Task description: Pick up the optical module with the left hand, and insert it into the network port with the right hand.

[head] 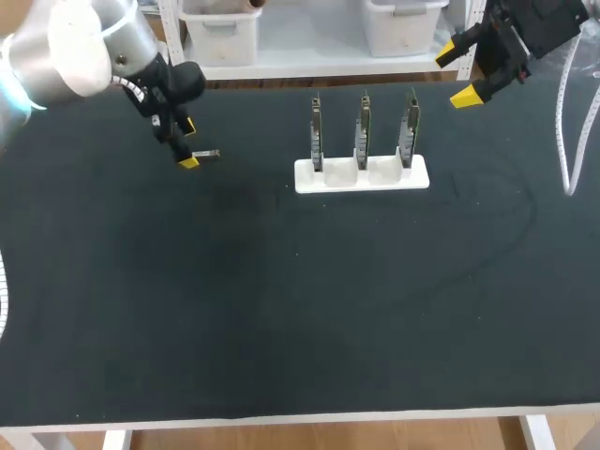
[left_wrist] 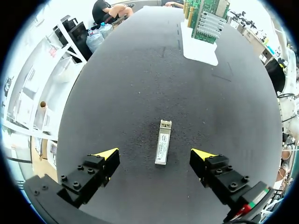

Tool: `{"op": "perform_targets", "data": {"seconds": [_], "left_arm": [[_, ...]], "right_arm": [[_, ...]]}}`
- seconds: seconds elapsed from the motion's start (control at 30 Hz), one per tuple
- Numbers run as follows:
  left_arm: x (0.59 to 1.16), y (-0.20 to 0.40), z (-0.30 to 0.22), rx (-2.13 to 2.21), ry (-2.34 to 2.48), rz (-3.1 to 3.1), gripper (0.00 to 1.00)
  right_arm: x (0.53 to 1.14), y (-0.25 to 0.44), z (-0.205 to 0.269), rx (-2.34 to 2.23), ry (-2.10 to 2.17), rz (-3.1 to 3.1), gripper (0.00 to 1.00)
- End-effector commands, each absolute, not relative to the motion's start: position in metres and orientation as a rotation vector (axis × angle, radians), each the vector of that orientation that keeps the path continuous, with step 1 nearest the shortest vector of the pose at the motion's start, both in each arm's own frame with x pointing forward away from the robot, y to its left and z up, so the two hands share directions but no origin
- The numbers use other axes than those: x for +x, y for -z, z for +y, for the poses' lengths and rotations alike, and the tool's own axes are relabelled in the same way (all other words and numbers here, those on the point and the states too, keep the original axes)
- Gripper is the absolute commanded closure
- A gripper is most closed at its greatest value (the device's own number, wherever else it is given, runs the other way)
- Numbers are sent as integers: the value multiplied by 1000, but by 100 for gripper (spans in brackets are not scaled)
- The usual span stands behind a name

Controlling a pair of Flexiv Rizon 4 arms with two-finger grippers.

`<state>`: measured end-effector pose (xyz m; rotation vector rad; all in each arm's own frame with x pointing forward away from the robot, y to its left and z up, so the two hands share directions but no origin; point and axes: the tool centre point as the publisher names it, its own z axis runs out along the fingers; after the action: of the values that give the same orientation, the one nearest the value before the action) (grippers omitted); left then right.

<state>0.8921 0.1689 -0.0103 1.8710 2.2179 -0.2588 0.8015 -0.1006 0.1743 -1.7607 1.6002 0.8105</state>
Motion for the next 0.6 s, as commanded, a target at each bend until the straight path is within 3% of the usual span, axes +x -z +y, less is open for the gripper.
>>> {"op": "perform_targets", "data": {"seconds": [0.03,0.6], "left_arm": [[904,11,169,1932,382,2246,0],[911,5,169,1984,264,2278,0]], "right_arm": [[801,-174,-101,-1760,-809,1600,0],[801,-174,-101,-1760,-809,1600,0]]}}
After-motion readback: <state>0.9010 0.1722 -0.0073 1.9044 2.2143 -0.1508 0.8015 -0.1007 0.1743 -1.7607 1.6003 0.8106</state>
